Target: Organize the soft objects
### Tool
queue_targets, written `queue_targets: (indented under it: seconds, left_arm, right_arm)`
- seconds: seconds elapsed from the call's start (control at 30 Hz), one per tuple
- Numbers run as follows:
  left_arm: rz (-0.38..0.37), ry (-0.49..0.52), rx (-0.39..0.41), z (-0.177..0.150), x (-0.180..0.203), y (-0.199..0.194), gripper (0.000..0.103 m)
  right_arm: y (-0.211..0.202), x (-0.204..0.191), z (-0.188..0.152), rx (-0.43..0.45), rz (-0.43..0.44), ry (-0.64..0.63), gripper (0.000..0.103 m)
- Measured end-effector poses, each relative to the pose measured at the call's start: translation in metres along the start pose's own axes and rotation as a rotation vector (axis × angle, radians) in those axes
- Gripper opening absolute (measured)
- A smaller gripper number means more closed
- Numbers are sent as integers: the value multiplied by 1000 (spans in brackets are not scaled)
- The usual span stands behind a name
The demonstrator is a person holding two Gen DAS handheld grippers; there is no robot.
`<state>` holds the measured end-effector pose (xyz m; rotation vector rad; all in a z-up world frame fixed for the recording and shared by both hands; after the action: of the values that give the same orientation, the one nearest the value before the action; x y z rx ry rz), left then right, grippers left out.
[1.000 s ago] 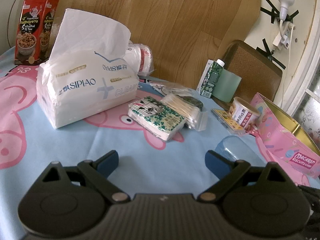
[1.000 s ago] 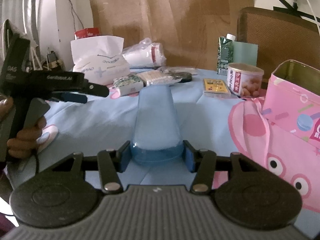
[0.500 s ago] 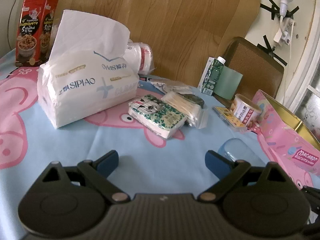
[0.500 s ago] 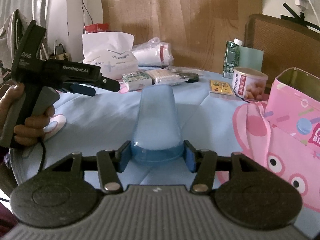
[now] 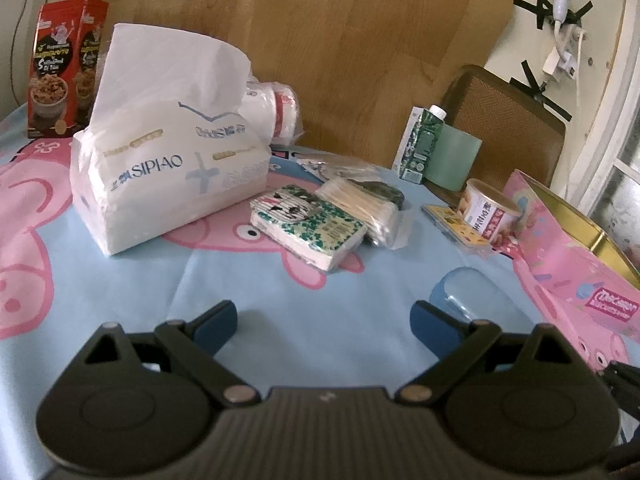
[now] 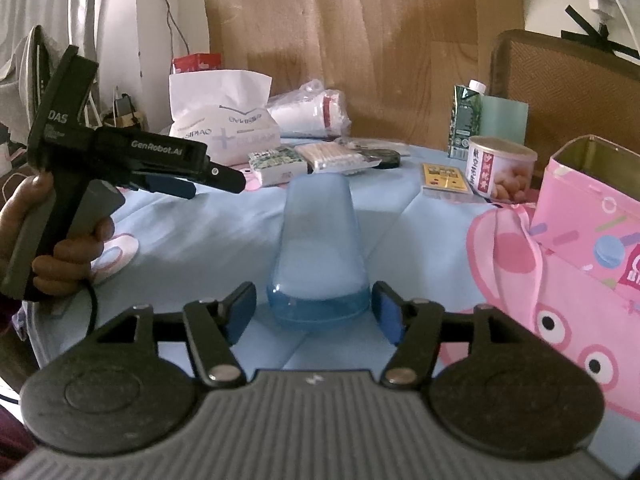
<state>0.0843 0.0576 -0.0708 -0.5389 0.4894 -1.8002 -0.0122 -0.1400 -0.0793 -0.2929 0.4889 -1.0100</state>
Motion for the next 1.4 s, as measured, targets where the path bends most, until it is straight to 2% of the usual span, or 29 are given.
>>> queue_targets:
  seconds: [0.1,0.27,0.43,0.47,0.5,0.53,0.57,0.63,0.7,0.8,0.9,1.07,1.23,1.3,1.4]
  left_arm:
    - [-44,-21,-14,-1,5,-2,97]
    - [-215,-75,-36,4,35,-11,97]
    - [-348,-103,-88,6,69,-4,101]
    - [-370,-111,-105,5,76,0,101]
    - [-386,-119,-124,3,82,4,99]
    - [-398,-125,-144,0,88,10,92]
    - [-410,-125,-162,-3,93,14,85]
    - [-374,-85,-148,-3,101,18,77]
    - [-354,-48,-150,0,109,19,75]
    - [-373,-21,-134,15,121,18,73]
    - [-400,31,-95,39,144,15,73]
    - [-454,174,-28,87,209,28,73]
    - [-500,287,-14,121,283,63,73]
    - [-474,336,2,128,305,79,77]
    - [-361,383,16,131,314,100,78]
  right_arm:
    - [1,0,1,-4,2,7,67]
    - [6,1,3,-25,14,23,71]
    - [15,1,6,-44,17,20,73]
    - [17,-1,6,-46,21,12,73]
    - [18,-3,6,-48,28,-2,63]
    - [19,-5,6,-43,20,-23,57]
    - [19,-8,5,-42,25,-37,57]
    - [16,-9,6,-20,-1,-55,57]
    - [12,-2,8,3,-14,-25,57]
    - [2,7,16,65,-37,-12,57]
    - [-15,18,31,170,-101,-41,57]
    - [-49,65,63,308,-216,3,57]
    - [-68,124,87,377,-359,71,57]
    - [-64,148,96,388,-412,96,57]
    - [-41,175,102,344,-487,91,59]
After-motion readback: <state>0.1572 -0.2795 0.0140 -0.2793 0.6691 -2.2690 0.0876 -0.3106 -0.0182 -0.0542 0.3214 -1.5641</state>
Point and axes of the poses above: each gripper's, at about its wrist camera, not at the fingertips, and y roughly the way its jaws point, x to its right, z to its top, the point moved 9 cm from there along y, roughly the way its jaws point, and after that the axes turned 11 degrees about y, right-handed, at the moved point
